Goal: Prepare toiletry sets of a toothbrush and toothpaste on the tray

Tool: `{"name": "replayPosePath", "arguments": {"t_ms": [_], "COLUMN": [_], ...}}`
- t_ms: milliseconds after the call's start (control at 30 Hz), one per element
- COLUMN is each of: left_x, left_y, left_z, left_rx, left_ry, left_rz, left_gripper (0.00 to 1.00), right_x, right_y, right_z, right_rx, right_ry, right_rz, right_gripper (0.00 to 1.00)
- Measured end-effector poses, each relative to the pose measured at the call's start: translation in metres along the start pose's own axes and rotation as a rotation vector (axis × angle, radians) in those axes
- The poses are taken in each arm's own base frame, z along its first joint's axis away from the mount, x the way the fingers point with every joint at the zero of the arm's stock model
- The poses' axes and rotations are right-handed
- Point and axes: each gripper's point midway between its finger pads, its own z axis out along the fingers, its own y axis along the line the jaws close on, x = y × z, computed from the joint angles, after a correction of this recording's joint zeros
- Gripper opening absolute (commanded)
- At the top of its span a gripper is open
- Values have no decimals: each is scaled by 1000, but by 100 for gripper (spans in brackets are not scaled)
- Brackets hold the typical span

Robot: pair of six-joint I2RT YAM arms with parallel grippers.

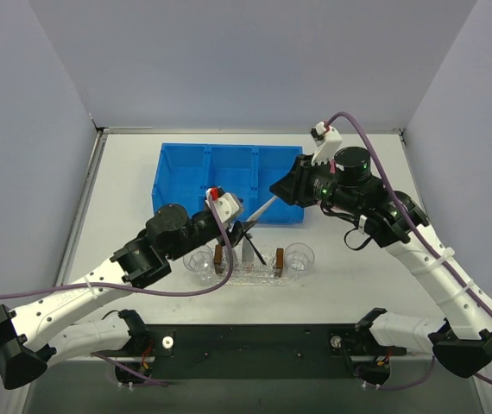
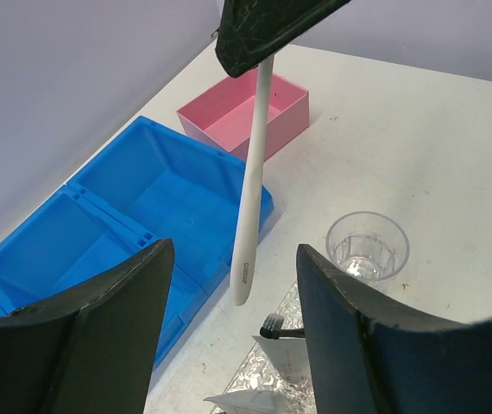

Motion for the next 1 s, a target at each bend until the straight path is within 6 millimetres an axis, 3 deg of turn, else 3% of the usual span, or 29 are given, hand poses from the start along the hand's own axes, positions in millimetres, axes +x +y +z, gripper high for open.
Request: {"name": "replayPosePath", "arguments": {"t_ms": [200,300,400,500,633,1000], "left_x": [0,3,10,23,42,68], "left_y": [3,16,47,93,134,147], "left_z": [0,-1,-3,-5,-12,-16], "left_rx": [-13,-66,-178,-337,-486,-581], "left_ry": [1,9,31,72,117,197], "left_rz": [-9,-28,-74,-149,-227,-273], "left_gripper": [74,75,75,75,75,75], "right_x": [-3,-3,0,7,16,57], "right_y": [-6,-12,-24,-39,-50,-11], "right_z": [-6,-13,-22,-33,-45,-43], "right_rx": [24,54,115,187,262,265], "right_ry": [-22,-31,-26,-4,21,110], "right_rz": [-11,-41,-77,-114,-162,-379], "right_gripper": [0,0,0,0,0,0]}}
